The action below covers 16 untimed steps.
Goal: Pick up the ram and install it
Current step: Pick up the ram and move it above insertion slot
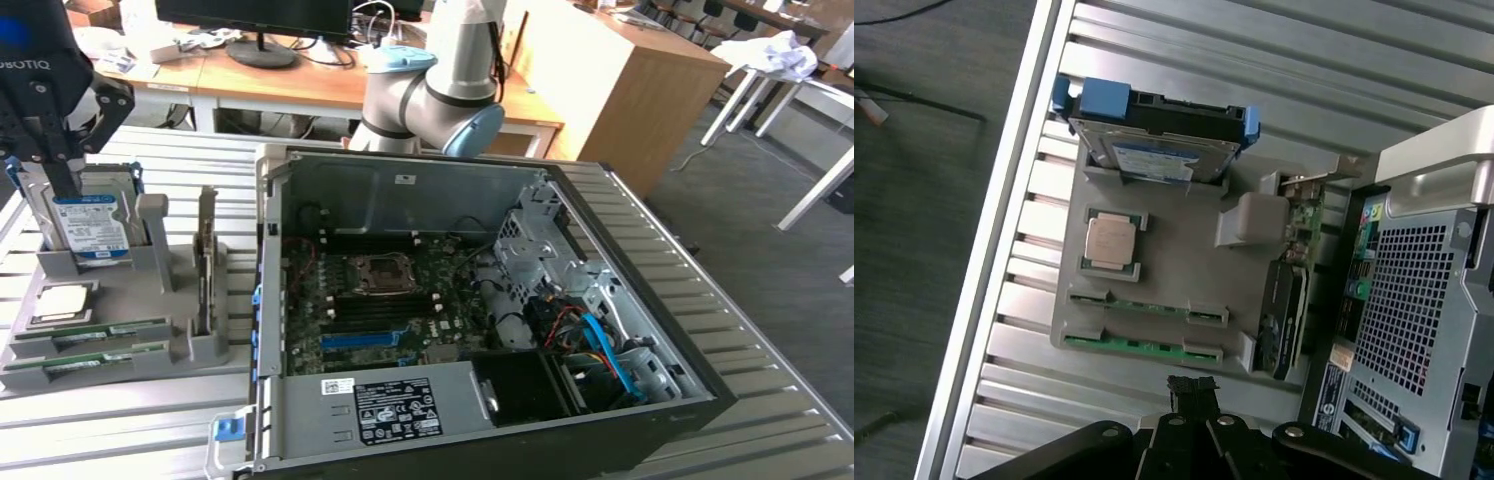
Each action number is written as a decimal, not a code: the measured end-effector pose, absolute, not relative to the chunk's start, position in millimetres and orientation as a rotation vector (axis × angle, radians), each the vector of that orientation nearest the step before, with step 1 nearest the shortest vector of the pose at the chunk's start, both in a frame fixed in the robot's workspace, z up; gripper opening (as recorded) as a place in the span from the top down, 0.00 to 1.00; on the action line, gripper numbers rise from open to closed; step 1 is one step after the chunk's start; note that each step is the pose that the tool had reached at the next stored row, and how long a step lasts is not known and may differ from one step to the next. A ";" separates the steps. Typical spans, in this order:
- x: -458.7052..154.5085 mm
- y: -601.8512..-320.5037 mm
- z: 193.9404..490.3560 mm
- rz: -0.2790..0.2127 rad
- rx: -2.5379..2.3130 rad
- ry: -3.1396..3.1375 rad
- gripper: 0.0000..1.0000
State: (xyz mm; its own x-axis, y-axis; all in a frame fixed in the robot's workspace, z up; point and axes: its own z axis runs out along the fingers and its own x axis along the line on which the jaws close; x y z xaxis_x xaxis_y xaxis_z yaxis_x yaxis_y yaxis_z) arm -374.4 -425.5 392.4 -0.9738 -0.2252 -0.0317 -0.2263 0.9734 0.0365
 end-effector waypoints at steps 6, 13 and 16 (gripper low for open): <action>-374.5 -425.5 392.4 0.062 -0.385 3.090 0.90; -374.6 -425.5 392.4 0.062 -0.420 3.086 0.90; -374.6 -425.5 392.4 0.061 -0.436 3.084 0.90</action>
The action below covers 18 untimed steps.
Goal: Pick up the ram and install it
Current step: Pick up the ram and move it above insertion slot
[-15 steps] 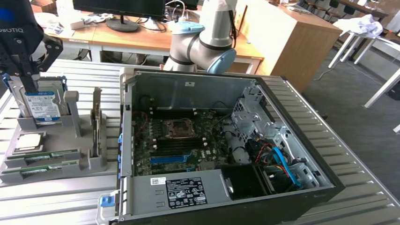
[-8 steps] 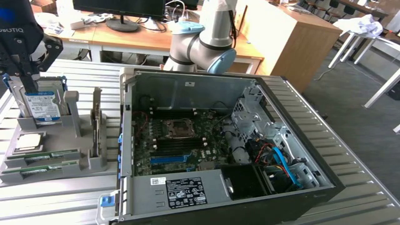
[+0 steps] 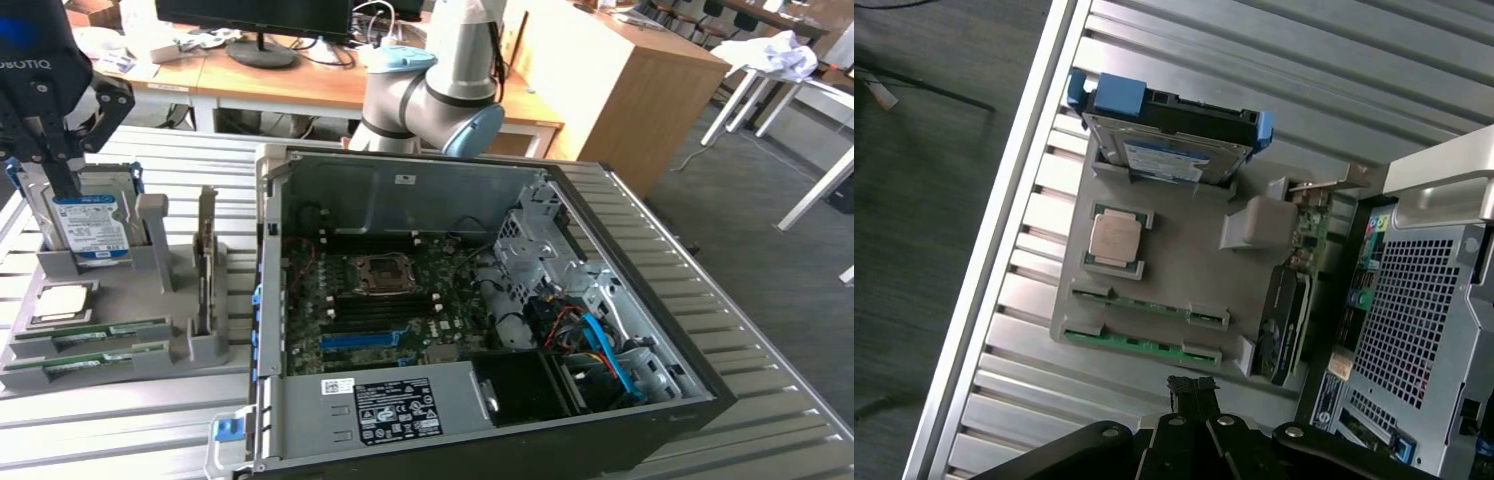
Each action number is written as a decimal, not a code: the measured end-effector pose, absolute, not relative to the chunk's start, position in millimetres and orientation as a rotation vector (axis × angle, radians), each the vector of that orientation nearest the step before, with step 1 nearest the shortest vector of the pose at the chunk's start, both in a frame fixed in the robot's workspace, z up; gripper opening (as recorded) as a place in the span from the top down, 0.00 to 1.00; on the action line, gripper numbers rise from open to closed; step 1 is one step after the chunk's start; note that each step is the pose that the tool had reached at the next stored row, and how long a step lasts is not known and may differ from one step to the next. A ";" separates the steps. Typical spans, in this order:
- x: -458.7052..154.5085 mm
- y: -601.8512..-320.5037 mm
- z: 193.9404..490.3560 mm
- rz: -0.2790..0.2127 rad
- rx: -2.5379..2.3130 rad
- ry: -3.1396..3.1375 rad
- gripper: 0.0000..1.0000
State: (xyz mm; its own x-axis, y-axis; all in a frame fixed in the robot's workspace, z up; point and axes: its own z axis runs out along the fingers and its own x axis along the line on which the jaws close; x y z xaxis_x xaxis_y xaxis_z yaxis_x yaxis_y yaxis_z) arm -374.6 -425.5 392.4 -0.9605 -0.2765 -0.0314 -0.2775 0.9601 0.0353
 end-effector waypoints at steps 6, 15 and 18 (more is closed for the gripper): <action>-374.6 -425.5 392.4 0.060 -0.467 3.080 0.90; -374.8 -425.5 392.4 0.058 -0.512 3.074 0.90; -374.7 -425.5 392.4 0.057 -0.529 3.071 0.90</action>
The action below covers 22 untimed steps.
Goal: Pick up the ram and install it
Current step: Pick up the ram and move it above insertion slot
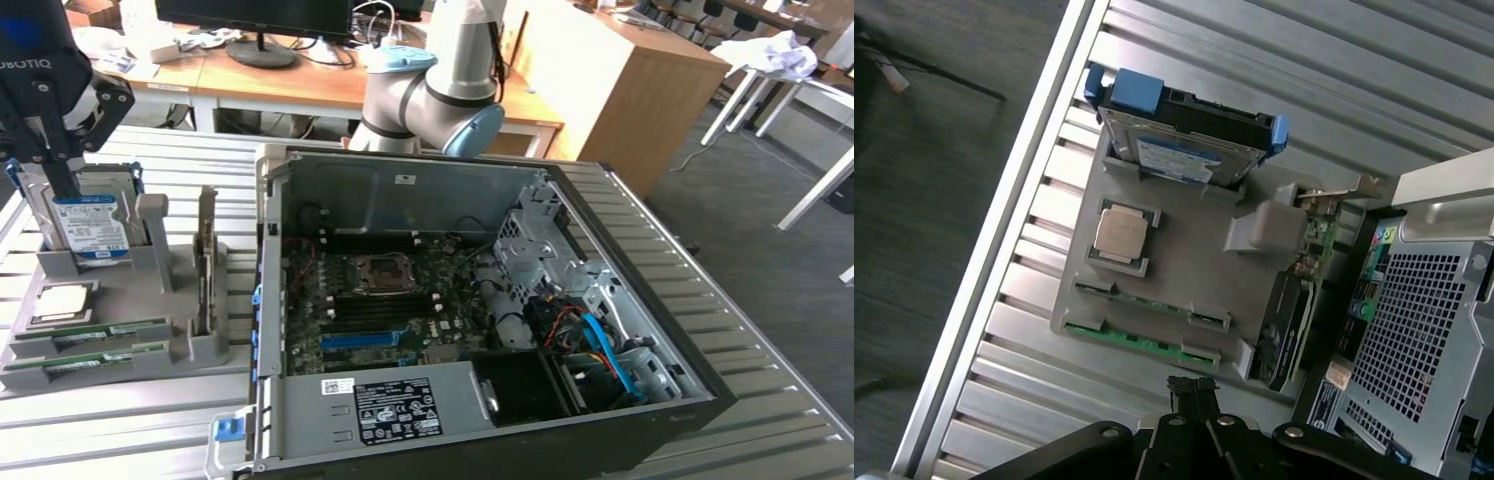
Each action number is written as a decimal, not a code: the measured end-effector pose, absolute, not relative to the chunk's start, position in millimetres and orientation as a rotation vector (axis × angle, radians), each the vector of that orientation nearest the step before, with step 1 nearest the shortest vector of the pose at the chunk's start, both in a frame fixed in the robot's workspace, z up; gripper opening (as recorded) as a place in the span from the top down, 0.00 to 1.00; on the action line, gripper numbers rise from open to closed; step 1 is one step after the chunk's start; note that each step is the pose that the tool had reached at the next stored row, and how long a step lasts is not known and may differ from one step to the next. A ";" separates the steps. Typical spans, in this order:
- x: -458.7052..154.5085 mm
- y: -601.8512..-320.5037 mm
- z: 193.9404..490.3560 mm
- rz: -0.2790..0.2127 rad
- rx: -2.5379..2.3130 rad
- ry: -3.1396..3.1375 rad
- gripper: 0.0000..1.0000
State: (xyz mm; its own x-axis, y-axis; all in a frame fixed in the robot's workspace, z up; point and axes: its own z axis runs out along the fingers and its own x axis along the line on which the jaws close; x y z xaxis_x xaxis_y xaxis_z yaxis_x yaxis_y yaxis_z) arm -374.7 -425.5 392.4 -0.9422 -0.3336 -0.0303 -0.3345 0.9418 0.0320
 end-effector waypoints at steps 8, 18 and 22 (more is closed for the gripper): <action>-374.7 -425.5 392.4 0.054 -0.572 3.065 0.90; -374.8 -425.5 392.4 0.050 -0.625 3.056 0.90; -374.8 -425.5 392.4 0.049 -0.647 3.052 0.90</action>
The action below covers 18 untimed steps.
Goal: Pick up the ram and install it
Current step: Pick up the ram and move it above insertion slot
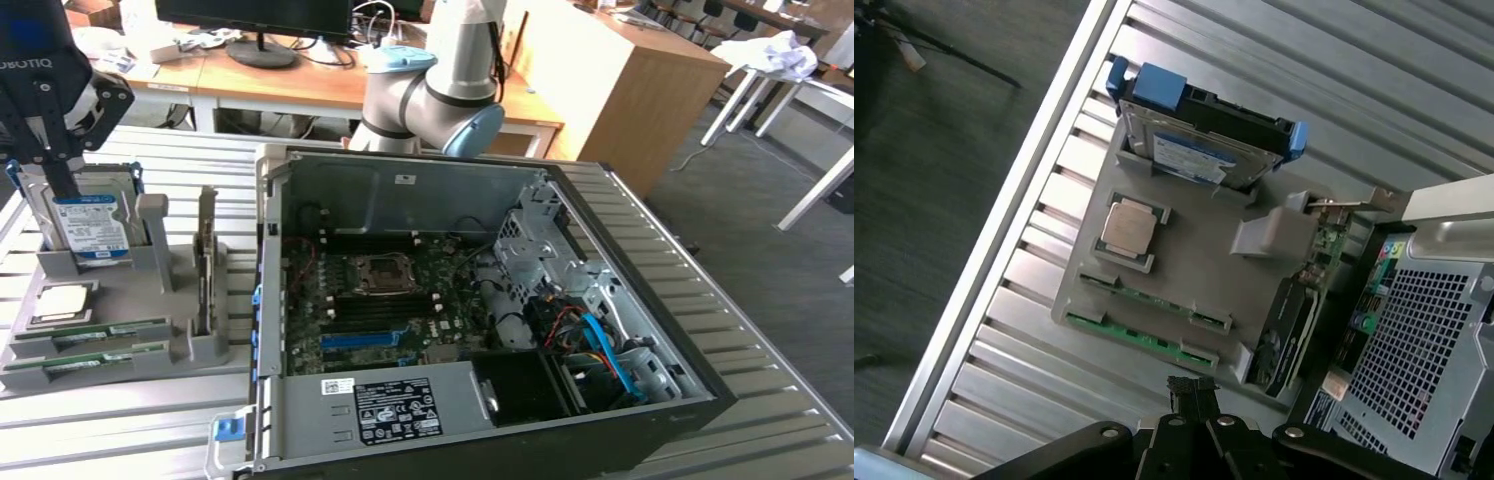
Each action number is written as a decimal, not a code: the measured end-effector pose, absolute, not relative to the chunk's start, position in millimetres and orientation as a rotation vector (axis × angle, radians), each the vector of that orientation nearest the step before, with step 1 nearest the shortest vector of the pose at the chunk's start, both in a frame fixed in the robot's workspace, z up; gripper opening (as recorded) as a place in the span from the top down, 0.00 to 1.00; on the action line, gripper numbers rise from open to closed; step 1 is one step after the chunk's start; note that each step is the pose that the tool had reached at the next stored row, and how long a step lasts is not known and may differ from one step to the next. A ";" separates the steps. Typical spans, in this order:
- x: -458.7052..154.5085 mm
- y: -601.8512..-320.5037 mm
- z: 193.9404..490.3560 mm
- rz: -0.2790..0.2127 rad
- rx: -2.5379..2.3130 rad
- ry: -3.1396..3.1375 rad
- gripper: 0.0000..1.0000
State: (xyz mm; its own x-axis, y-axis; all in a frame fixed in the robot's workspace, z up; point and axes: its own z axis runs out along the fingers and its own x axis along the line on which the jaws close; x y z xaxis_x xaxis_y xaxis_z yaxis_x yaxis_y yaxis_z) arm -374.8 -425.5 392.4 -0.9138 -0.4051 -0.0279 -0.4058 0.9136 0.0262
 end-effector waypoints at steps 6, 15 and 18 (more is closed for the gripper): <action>-374.8 -425.5 392.4 0.048 -0.679 3.045 0.90; -374.8 -425.5 392.4 0.045 -0.726 3.035 0.90; -374.8 -425.5 392.4 0.045 -0.742 3.031 0.90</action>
